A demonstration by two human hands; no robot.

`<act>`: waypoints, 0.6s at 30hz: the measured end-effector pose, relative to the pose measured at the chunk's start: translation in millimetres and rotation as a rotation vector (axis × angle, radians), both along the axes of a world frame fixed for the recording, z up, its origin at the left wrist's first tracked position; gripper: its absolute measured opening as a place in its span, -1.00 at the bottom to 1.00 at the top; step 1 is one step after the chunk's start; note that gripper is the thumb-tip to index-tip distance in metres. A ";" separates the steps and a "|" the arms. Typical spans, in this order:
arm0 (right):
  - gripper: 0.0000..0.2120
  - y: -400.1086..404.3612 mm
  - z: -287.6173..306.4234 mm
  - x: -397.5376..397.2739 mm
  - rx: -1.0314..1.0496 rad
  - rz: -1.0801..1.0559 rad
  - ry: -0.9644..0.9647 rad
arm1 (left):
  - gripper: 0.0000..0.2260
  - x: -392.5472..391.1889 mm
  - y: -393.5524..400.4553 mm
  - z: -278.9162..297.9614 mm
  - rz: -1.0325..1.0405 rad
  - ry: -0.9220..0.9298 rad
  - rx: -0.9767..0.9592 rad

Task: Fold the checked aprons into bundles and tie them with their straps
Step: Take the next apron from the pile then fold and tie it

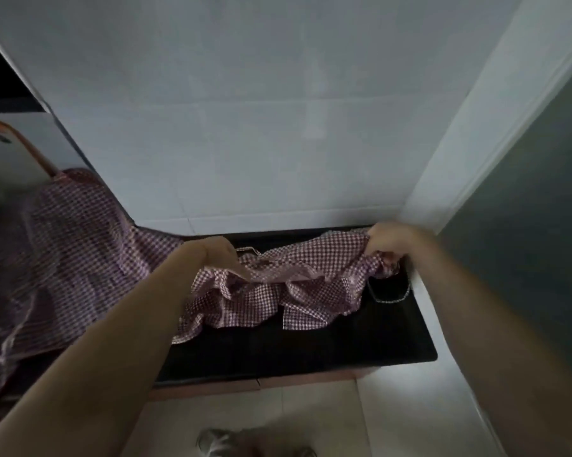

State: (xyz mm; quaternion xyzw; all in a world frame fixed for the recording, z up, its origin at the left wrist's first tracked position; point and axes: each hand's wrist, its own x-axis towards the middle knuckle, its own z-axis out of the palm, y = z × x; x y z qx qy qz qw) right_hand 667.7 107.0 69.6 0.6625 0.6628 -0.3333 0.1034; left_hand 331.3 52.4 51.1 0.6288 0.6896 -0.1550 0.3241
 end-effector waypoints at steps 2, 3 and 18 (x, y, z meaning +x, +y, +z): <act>-0.91 3.4 3.6 3.5 -0.098 -0.084 0.006 | -0.69 -2.7 8.1 2.3 0.026 0.010 0.093; -0.88 7.5 5.9 4.3 -0.075 -0.121 0.025 | -0.71 -2.9 12.8 6.1 0.077 0.015 0.222; -0.51 -49.8 -146.3 -55.9 0.170 0.085 0.066 | -0.48 66.5 -33.7 -131.0 0.231 -0.023 0.154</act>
